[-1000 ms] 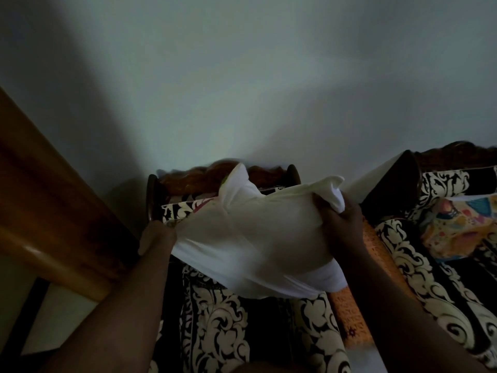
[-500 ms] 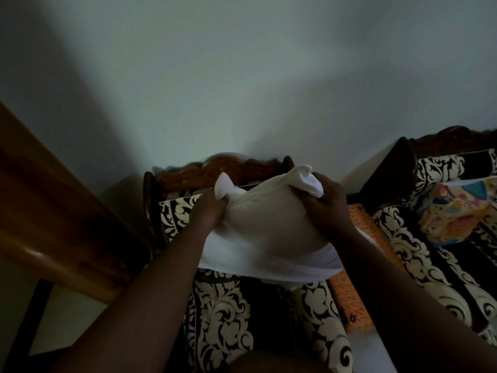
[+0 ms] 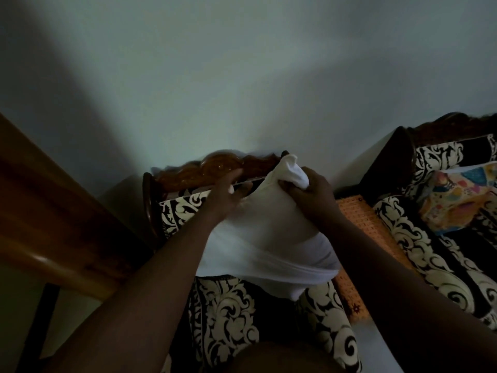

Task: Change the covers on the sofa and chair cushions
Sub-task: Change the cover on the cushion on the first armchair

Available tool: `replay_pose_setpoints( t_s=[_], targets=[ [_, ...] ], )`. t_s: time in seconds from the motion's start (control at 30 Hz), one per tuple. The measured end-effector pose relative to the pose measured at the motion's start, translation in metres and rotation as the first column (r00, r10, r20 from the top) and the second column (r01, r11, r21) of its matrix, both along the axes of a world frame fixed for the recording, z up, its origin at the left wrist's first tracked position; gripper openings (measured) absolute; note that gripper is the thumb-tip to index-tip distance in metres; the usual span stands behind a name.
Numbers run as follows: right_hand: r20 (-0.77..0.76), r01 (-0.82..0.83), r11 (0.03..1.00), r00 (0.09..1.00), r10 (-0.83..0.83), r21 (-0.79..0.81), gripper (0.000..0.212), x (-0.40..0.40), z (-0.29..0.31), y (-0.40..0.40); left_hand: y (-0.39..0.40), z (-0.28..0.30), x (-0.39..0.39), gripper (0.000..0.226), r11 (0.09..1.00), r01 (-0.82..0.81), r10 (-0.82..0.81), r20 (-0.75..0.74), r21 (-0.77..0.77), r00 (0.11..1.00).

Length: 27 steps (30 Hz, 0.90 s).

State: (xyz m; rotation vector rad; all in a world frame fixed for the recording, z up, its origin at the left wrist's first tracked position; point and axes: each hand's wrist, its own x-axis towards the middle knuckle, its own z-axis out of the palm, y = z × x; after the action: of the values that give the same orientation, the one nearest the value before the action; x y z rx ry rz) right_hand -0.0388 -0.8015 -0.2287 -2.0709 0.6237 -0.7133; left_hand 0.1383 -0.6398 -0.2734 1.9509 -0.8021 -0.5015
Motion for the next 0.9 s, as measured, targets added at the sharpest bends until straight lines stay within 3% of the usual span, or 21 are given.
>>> replay_pose_setpoints(
  t_s=[0.03, 0.1, 0.17, 0.27, 0.37, 0.43, 0.53, 0.63, 0.7, 0.8, 0.9],
  targets=[
    [-0.006, -0.006, 1.000, 1.000, 0.006, 0.013, 0.029, 0.003, 0.001, 0.001, -0.010, 0.012, -0.015, 0.089, 0.987, 0.142, -0.143, -0.012, -0.072, 0.990],
    [0.004, -0.020, 1.000, 1.000, 0.020, 0.020, 0.026, 0.009, 0.004, 0.006, -0.023, 0.024, -0.039, 0.075, 0.953, 0.301, -0.298, 0.075, -0.032, 0.952],
    [0.000, -0.026, 1.000, 1.000, 0.026, 0.003, 0.025, 0.013, 0.005, 0.006, -0.027, 0.024, -0.049, 0.061, 0.975, 0.220, -0.214, 0.166, -0.017, 0.963],
    [-0.051, -0.061, 0.995, 0.997, 0.058, -0.079, 0.037, 0.009, 0.007, 0.000, -0.025, 0.017, -0.050, 0.034, 0.986, 0.050, -0.022, 0.174, -0.159, 0.984],
    [-0.142, -0.140, 0.984, 0.982, 0.124, -0.107, 0.067, -0.008, 0.010, -0.009, -0.016, 0.018, -0.047, 0.035, 0.957, -0.097, 0.115, 0.051, -0.272, 0.992],
    [-0.320, -0.184, 0.974, 0.938, 0.134, -0.131, 0.092, -0.025, 0.002, -0.023, -0.005, 0.020, -0.037, 0.022, 0.920, -0.189, 0.168, -0.092, -0.344, 0.982],
    [-0.549, -0.150, 0.961, 0.836, -0.002, -0.233, 0.115, -0.052, -0.025, -0.045, 0.014, 0.019, -0.014, 0.027, 0.861, -0.308, 0.238, -0.216, -0.404, 0.947],
    [-0.537, -0.045, 0.984, 0.842, -0.057, -0.174, 0.103, -0.074, -0.050, -0.056, 0.029, 0.015, -0.006, 0.018, 0.848, -0.340, 0.242, -0.274, -0.407, 0.931],
    [-0.479, 0.020, 0.997, 0.876, -0.054, -0.075, 0.083, -0.078, -0.056, -0.055, 0.033, 0.008, -0.002, 0.018, 0.856, -0.357, 0.263, -0.279, -0.373, 0.923],
    [-0.368, 0.020, 0.999, 0.929, -0.029, -0.028, 0.039, -0.067, -0.056, -0.044, 0.030, -0.001, 0.004, 0.022, 0.890, -0.388, 0.359, -0.156, -0.239, 0.920],
    [-0.295, -0.009, 1.000, 0.955, 0.002, -0.021, 0.027, -0.053, -0.052, -0.032, 0.023, -0.005, 0.004, 0.048, 0.836, -0.548, 0.541, -0.116, -0.030, 0.833]
  ],
)
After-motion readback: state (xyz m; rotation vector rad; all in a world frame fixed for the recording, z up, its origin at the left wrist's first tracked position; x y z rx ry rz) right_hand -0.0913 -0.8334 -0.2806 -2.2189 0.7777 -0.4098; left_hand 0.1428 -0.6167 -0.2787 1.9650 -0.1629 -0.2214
